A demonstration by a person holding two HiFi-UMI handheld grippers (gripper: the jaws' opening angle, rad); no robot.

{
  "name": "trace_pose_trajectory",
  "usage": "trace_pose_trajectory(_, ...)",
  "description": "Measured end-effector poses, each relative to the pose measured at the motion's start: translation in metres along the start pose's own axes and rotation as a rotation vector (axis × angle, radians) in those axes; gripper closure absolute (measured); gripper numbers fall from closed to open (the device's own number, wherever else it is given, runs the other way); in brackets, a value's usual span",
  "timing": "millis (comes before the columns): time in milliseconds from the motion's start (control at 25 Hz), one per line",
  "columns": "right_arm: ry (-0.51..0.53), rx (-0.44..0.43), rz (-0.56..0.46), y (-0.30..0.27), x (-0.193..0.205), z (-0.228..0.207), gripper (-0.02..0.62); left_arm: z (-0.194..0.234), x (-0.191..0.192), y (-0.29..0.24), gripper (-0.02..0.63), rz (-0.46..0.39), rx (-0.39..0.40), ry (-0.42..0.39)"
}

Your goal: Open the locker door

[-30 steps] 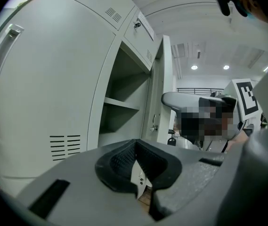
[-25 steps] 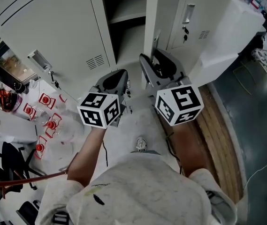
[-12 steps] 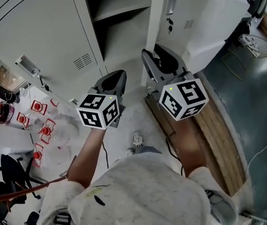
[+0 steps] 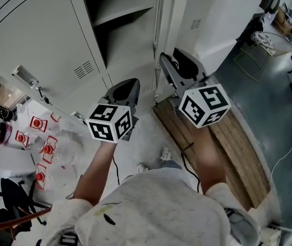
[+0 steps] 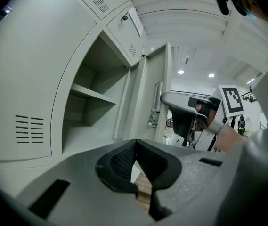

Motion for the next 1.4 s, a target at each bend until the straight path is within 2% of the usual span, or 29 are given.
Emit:
trace_pose_trajectory(440, -0.007, 0.044, -0.034, 0.029, -0.014, -0.038, 0.48, -0.032, -0.003, -0.029, 0.6, 0.008, 0.043, -0.013)
trace_pose_trajectory(760, -0.003, 0.018, -0.031, 0.04, -0.022, -0.06, 0.488, -0.046, -0.017, -0.053, 0.6, 0.004, 0.024, -0.035)
trace_pose_trajectory(1400, -0.006, 0.028, -0.041, 0.058, -0.041, -0.119, 0.511, -0.075, -0.029, -0.1, 0.6, 0.01, 0.013, -0.045)
Point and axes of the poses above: the fingertips, and each gripper's own axes: y backward along the fingers, z to its left, x out of its underside, the point moved 2 cm from there along y, backward along the fingers, and after that the axes turned 14 degrees about -y, right-handed, at the moved point
